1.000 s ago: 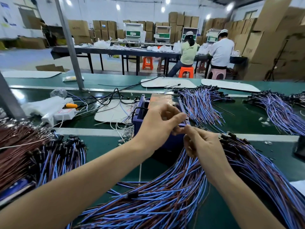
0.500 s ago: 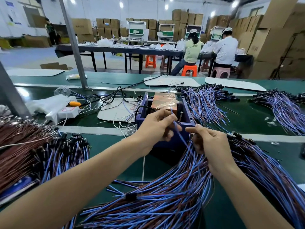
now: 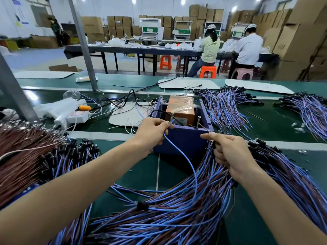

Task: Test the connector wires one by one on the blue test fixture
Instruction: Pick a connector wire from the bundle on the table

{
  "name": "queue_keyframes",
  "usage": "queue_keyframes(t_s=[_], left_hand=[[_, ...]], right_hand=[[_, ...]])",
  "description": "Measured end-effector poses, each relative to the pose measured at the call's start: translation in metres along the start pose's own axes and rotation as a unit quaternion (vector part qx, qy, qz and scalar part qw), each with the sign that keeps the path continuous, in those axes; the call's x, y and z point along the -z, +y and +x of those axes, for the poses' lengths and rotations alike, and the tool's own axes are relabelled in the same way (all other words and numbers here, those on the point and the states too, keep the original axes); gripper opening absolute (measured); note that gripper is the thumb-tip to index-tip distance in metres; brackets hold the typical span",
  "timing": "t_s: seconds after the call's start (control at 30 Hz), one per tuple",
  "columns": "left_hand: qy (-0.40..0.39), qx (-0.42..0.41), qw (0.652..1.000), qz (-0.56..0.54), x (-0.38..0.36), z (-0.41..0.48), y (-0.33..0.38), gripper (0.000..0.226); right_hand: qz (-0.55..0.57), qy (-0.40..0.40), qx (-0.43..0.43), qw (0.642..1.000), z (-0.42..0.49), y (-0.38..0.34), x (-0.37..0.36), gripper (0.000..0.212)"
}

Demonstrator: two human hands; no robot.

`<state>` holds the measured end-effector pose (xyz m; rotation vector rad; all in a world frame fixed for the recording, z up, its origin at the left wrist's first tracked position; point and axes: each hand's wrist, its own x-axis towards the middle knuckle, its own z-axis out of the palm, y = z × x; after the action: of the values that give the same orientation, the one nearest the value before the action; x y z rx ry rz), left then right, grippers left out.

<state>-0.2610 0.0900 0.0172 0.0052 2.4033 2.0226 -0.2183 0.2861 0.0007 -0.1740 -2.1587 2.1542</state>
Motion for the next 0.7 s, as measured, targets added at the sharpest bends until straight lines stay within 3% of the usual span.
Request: queue_keyframes(t_s=[0.23,0.57,0.7], left_hand=[[0.012,-0.006,1.000,-0.005,0.008,-0.002,-0.006,0.026],[0.010,-0.002,1.000,0.009,0.012,-0.006,-0.006,0.025],[-0.057,0.012,0.998,-0.035,0.009,-0.023,0.000,0.018]], right_hand=[[0.009,-0.036,0.010,0.999,-0.007,0.000,-0.002,0.028],[0.003,-0.023,0.022,0.999,-0.010,-0.004,-0.006,0.026],[-0.025,-0.022,0.045,0.998,-0.024,-0.007,-0.012,0.029]])
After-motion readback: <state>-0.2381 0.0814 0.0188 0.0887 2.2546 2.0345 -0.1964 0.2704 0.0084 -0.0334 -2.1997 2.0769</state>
